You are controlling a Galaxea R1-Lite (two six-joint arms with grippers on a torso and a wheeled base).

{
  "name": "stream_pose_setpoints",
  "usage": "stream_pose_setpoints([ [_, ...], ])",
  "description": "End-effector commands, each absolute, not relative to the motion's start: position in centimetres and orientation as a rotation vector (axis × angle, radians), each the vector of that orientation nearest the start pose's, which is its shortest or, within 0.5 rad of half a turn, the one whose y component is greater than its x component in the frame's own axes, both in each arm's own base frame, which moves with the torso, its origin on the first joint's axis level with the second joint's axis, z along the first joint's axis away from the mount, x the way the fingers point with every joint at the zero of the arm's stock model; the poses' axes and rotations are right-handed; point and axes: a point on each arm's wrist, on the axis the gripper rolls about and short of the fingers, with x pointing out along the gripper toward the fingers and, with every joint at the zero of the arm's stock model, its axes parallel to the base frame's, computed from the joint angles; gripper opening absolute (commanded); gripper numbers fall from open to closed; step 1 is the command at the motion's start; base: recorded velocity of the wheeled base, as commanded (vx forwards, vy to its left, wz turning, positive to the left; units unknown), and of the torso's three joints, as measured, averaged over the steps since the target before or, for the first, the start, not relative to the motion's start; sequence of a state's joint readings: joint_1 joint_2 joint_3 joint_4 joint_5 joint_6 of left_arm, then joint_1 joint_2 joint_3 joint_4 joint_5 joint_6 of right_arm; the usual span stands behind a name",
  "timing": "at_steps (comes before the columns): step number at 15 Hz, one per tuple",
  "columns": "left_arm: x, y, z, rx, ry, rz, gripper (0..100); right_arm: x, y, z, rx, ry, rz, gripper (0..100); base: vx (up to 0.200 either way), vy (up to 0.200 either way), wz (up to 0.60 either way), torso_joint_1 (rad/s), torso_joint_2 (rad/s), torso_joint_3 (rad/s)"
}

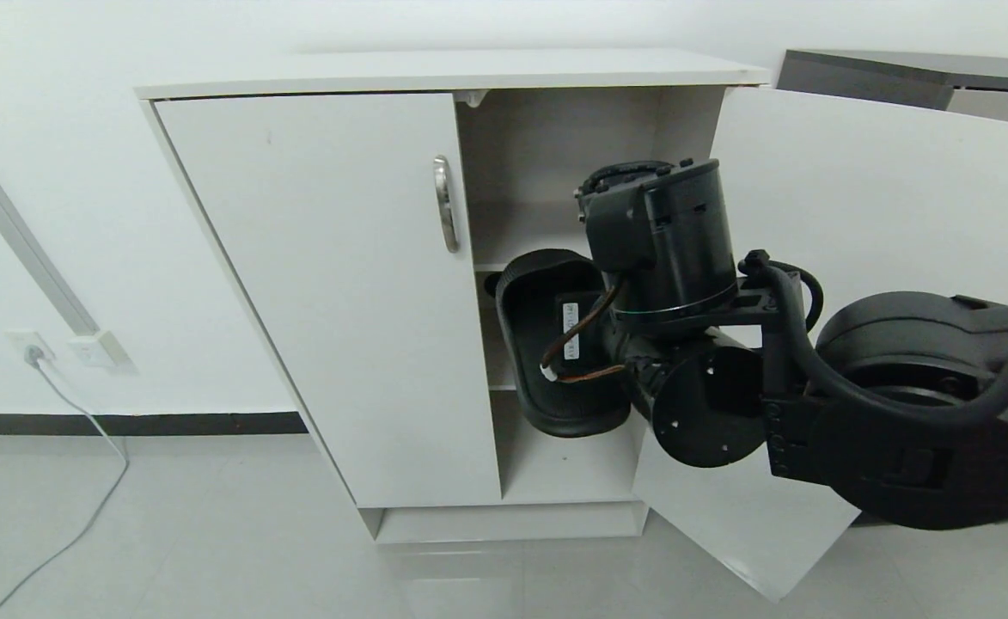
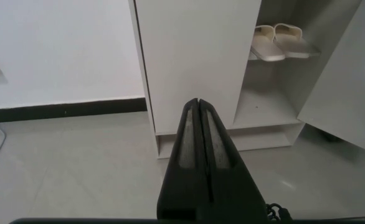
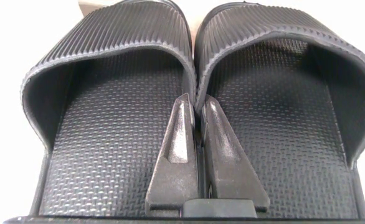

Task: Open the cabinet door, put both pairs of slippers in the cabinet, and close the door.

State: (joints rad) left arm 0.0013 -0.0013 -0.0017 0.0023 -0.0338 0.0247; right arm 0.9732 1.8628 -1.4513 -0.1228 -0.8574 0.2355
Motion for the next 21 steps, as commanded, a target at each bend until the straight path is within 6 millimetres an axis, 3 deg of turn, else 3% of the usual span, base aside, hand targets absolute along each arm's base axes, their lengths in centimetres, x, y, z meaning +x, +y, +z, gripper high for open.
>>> stream_pose_setpoints([
  [1,-2.3,-0.1,7.6,0.025,0.001,-0.032,0,22.3,29.3,25.9,0.004,0.189,0.088,0,0.200,0.000,0.00,0.007,0.00,0.007],
  [8,-2.3,-0.1,7.6,0.025,0.001,-0.032,0,22.5,29.6,25.3,-0.009,0.199,0.085,0,0.200,0.000,0.00,0.000,0.00,0.001],
  [13,-2.3,-0.1,7.6,0.025,0.000,-0.032,0,23.8,30.3,24.4,0.011,0.179,0.078,0,0.000,0.000,0.00,0.000,0.00,0.000],
  [18,-2.3,-0.1,7.6,0.025,0.000,-0.032,0,25.5,30.4,24.9,0.034,0.164,0.094,0,0.000,0.000,0.00,0.000,0.00,0.000],
  [21,-2.3,-0.1,7.6,0.023,0.000,-0.032,0,27.6,30.7,25.1,0.036,0.145,0.072,0,0.000,0.000,0.00,0.000,0.00,0.000],
])
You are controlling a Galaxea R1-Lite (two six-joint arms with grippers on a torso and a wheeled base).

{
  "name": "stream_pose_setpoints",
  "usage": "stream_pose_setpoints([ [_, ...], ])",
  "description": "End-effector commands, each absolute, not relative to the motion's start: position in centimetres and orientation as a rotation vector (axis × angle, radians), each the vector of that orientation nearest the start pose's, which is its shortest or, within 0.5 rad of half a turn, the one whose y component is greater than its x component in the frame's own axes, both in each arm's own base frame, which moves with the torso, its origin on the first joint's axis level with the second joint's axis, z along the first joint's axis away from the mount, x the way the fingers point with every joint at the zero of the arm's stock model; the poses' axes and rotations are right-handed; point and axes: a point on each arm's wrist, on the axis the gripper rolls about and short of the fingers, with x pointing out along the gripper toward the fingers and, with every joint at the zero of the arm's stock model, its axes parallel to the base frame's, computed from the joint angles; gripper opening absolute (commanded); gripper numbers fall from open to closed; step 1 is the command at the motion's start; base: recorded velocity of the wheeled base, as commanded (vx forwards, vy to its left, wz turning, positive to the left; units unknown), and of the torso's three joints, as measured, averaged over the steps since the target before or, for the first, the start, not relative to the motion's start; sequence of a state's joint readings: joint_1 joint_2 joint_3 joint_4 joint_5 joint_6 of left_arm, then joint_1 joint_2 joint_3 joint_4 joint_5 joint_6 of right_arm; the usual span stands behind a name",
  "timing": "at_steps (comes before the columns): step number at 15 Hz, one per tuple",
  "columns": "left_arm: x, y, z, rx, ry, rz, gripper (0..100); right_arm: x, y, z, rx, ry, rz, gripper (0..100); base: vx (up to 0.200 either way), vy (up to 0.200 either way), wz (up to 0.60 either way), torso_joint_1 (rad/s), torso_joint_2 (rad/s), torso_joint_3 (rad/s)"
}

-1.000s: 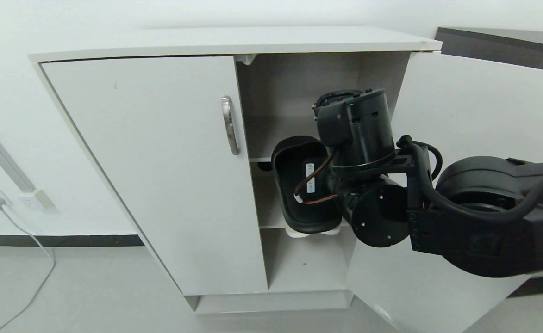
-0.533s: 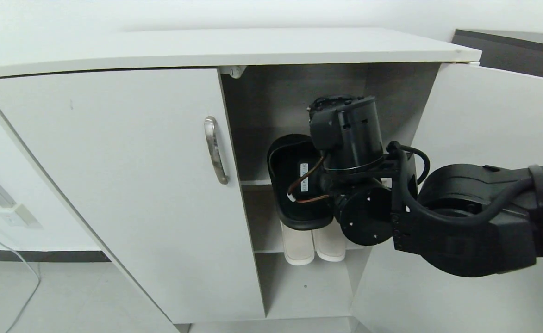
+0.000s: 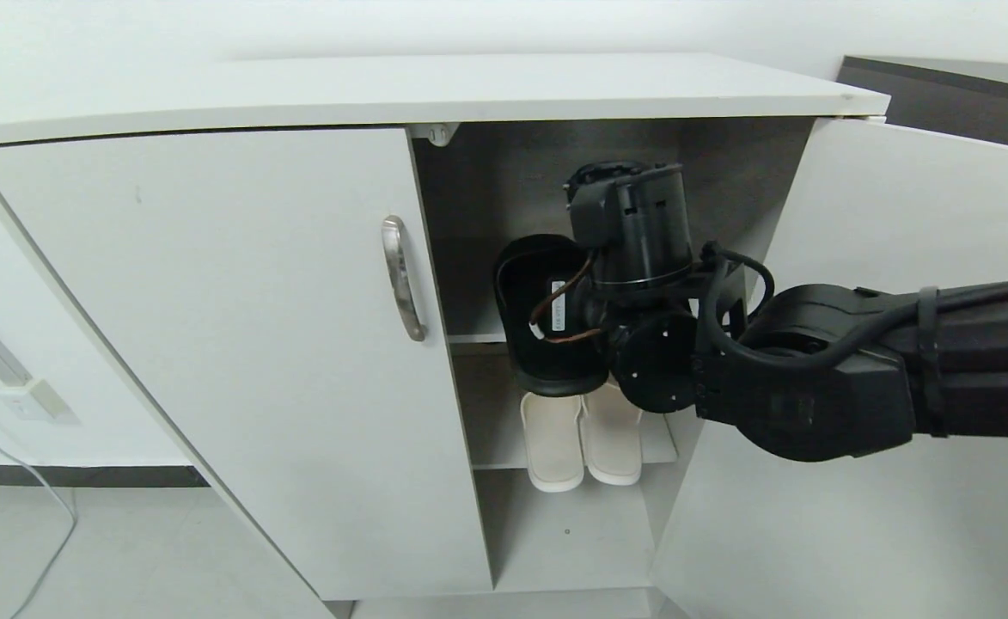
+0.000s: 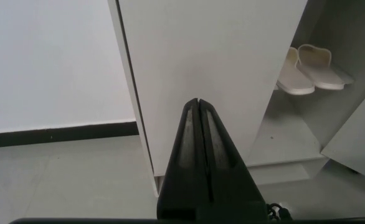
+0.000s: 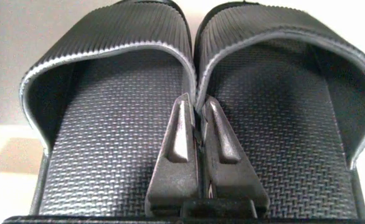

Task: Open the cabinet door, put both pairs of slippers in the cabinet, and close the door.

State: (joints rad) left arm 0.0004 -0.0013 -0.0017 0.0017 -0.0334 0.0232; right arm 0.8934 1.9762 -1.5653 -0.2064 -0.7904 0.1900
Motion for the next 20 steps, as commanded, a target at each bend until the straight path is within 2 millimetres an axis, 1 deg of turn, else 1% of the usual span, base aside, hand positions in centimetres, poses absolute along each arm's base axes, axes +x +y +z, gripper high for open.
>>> stream_pose_setpoints([
  [1,-2.3,-0.1,7.6,0.023,0.000,-0.032,0,28.2,30.7,25.1,0.037,0.143,0.065,0,0.000,0.000,0.00,0.000,0.00,0.000],
  [3,-2.3,-0.1,7.6,0.023,0.000,-0.032,0,29.2,30.7,25.1,0.039,0.135,0.062,0,0.000,0.000,0.00,0.000,0.00,0.000],
  [6,-2.3,-0.1,7.6,0.023,0.000,-0.032,0,30.1,30.8,24.8,0.040,0.134,0.058,0,0.000,0.000,0.00,0.000,0.00,0.000],
  [9,-2.3,-0.1,7.6,0.023,0.000,-0.032,0,30.5,30.6,24.8,0.044,0.135,0.065,0,0.000,0.000,0.00,0.000,0.00,0.000],
  [10,-2.3,-0.1,7.6,0.023,0.000,-0.032,0,30.7,30.6,24.4,0.039,0.140,0.060,0,0.000,0.000,0.00,0.000,0.00,0.000],
  [16,-2.3,-0.1,7.6,0.023,0.000,-0.032,0,31.4,30.8,24.5,0.048,0.132,0.051,0,0.000,0.000,0.00,0.000,0.00,0.000],
  [20,-2.3,-0.1,7.6,0.023,0.000,-0.032,0,31.7,30.9,24.0,0.043,0.138,0.049,0,0.000,0.000,0.00,0.000,0.00,0.000],
])
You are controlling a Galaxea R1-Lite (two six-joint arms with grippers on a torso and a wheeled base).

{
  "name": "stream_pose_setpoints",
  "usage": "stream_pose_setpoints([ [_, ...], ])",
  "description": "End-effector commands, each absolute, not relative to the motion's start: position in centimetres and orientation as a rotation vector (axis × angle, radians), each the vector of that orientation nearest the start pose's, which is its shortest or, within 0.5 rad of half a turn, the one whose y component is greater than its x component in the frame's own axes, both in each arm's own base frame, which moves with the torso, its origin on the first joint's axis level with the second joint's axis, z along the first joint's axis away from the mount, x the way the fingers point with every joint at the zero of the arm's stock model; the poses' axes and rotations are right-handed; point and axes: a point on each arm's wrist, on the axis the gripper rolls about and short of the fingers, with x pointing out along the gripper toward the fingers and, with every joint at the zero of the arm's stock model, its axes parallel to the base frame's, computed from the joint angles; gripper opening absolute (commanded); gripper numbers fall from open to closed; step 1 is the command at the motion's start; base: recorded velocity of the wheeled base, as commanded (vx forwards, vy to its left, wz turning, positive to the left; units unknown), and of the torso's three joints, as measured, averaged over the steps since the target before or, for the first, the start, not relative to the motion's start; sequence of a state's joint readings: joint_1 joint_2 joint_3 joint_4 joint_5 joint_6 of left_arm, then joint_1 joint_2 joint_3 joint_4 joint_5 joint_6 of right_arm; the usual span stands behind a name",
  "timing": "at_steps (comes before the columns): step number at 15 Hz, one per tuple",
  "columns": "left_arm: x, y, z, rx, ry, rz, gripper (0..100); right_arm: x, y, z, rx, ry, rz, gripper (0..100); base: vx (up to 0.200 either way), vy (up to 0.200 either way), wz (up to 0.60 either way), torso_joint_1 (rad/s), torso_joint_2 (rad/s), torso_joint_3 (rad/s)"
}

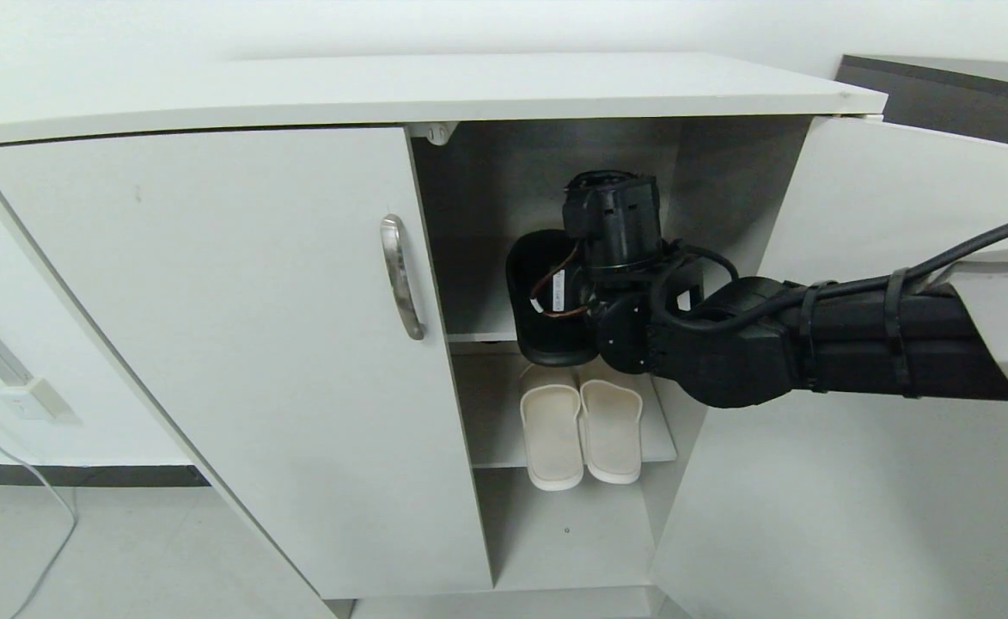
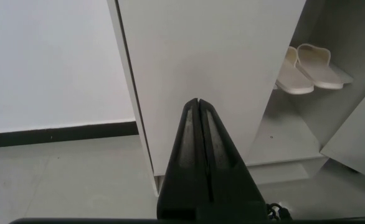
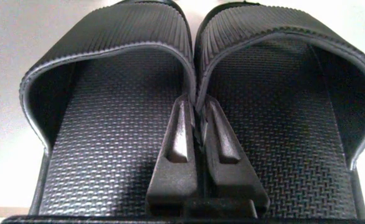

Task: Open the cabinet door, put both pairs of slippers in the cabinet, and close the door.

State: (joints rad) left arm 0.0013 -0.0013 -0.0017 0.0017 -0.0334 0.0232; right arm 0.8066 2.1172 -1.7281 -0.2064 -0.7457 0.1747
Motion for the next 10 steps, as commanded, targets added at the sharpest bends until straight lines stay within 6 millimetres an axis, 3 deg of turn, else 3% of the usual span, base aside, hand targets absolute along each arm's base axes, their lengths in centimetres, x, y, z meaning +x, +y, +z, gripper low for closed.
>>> stream_pose_setpoints([
  [1,-2.3,-0.1,7.6,0.023,0.000,-0.032,0,31.8,30.9,24.0,0.045,0.137,0.048,0,0.000,0.000,0.00,0.000,0.00,0.000],
  [3,-2.3,-0.1,7.6,0.023,0.000,-0.032,0,32.0,31.0,23.8,0.044,0.138,0.046,0,0.000,0.000,0.00,0.000,0.00,0.000],
  [4,-2.3,-0.1,7.6,0.023,0.000,-0.032,0,32.0,31.0,23.8,0.045,0.138,0.046,100,0.000,0.000,0.00,0.000,0.00,0.000],
  [8,-2.3,-0.1,7.6,0.023,0.000,-0.032,0,31.7,30.9,23.8,0.042,0.142,0.047,100,0.000,0.000,0.00,0.000,0.00,0.000],
  [10,-2.3,-0.1,7.6,0.023,0.000,-0.032,0,30.4,30.5,24.2,0.036,0.150,0.060,100,0.000,0.000,0.00,0.000,0.00,0.000],
])
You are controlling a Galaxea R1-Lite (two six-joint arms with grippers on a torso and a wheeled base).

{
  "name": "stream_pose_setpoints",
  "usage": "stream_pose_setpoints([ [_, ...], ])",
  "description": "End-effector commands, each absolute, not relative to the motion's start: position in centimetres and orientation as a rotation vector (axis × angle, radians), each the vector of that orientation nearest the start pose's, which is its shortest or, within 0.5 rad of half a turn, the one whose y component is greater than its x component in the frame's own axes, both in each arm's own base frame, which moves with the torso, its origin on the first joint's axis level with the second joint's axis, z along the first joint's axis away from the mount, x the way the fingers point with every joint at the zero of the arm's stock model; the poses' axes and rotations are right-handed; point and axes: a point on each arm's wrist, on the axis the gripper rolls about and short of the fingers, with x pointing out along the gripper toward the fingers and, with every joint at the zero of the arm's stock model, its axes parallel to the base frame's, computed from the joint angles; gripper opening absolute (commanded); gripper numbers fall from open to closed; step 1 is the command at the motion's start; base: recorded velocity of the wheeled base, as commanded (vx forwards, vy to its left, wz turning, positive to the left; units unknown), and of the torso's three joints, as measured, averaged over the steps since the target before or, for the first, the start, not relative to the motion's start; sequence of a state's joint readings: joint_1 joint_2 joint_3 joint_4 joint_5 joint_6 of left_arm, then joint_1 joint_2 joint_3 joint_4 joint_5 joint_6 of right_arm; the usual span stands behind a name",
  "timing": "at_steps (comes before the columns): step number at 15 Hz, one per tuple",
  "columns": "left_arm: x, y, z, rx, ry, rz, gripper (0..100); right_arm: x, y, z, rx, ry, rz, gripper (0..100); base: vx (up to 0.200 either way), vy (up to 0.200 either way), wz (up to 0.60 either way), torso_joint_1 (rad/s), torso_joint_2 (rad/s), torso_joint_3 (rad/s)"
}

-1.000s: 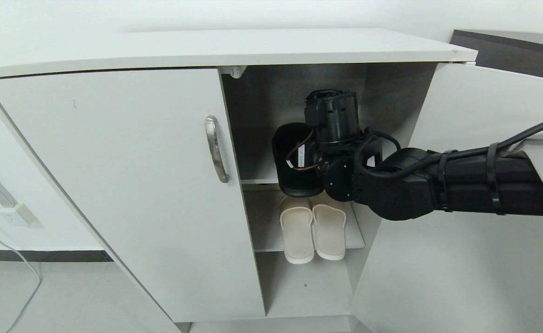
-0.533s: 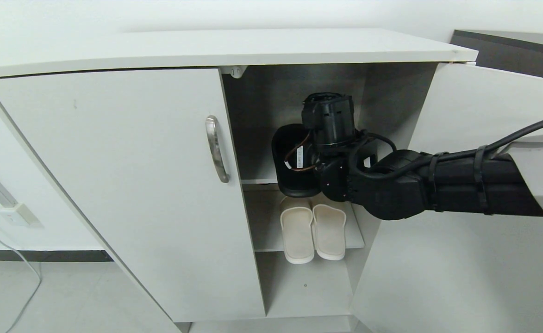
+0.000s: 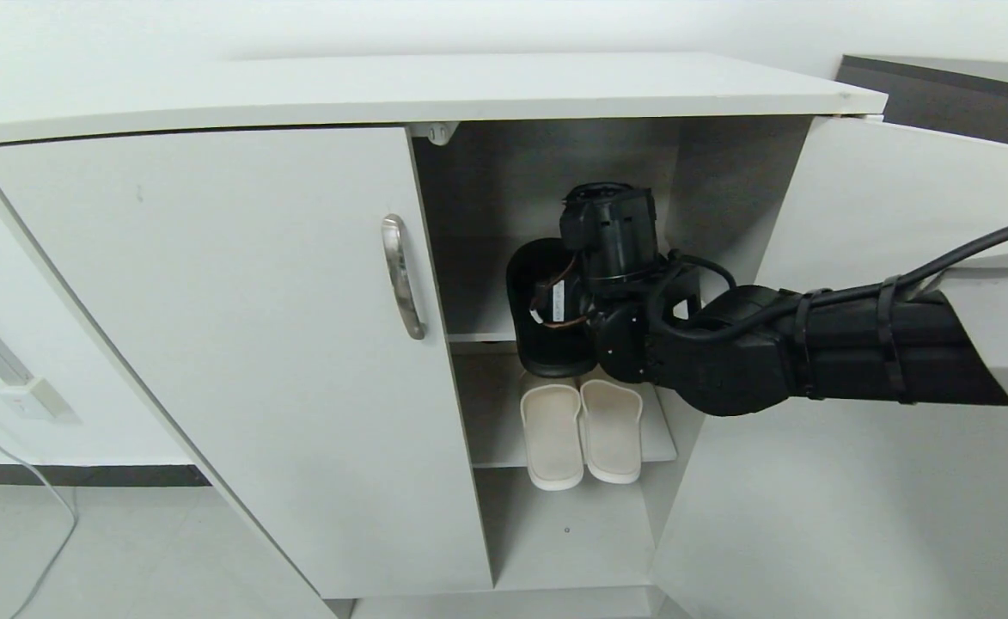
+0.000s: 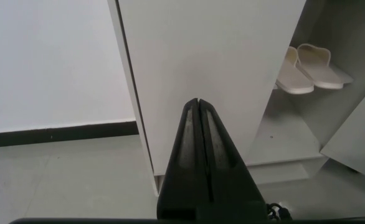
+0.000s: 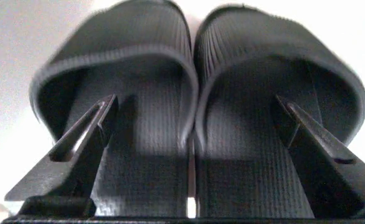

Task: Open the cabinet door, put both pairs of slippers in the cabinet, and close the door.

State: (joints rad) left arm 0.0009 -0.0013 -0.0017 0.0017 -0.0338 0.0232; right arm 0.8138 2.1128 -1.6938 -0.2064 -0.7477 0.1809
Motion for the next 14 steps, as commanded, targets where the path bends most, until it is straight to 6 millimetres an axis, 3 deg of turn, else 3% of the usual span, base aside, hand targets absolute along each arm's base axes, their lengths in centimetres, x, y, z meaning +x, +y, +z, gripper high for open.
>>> stream_pose_setpoints([
  [1,-2.3,-0.1,7.6,0.023,0.000,-0.032,0,28.8,30.2,24.8,0.035,0.152,0.076,100,0.000,0.000,0.00,0.000,0.00,0.000],
  [4,-2.3,-0.1,7.6,0.023,0.000,-0.032,0,24.8,29.1,26.0,0.051,0.131,0.134,100,0.000,0.000,0.00,0.000,0.00,0.000],
  [5,-2.3,-0.1,7.6,0.023,0.001,-0.032,0,23.9,29.0,26.0,0.049,0.133,0.148,100,0.000,0.000,0.00,0.000,0.00,0.000],
  [7,-2.3,-0.1,7.6,0.023,0.000,-0.032,0,20.4,27.9,25.6,0.046,0.128,0.186,100,0.000,0.000,0.00,0.000,0.00,0.000],
  [11,-2.3,-0.1,7.6,0.023,0.000,-0.032,0,18.1,26.9,24.3,0.055,0.118,0.227,100,0.000,0.000,0.00,0.000,0.00,0.000],
  [12,-2.3,-0.1,7.6,0.023,0.000,-0.032,0,18.0,26.8,24.1,0.064,0.112,0.228,0,0.000,0.000,0.00,0.000,0.00,0.000],
  [14,-2.3,-0.1,7.6,0.023,0.000,-0.032,0,18.1,27.0,23.3,0.057,0.113,0.234,0,0.000,0.000,0.00,0.000,0.00,0.000],
])
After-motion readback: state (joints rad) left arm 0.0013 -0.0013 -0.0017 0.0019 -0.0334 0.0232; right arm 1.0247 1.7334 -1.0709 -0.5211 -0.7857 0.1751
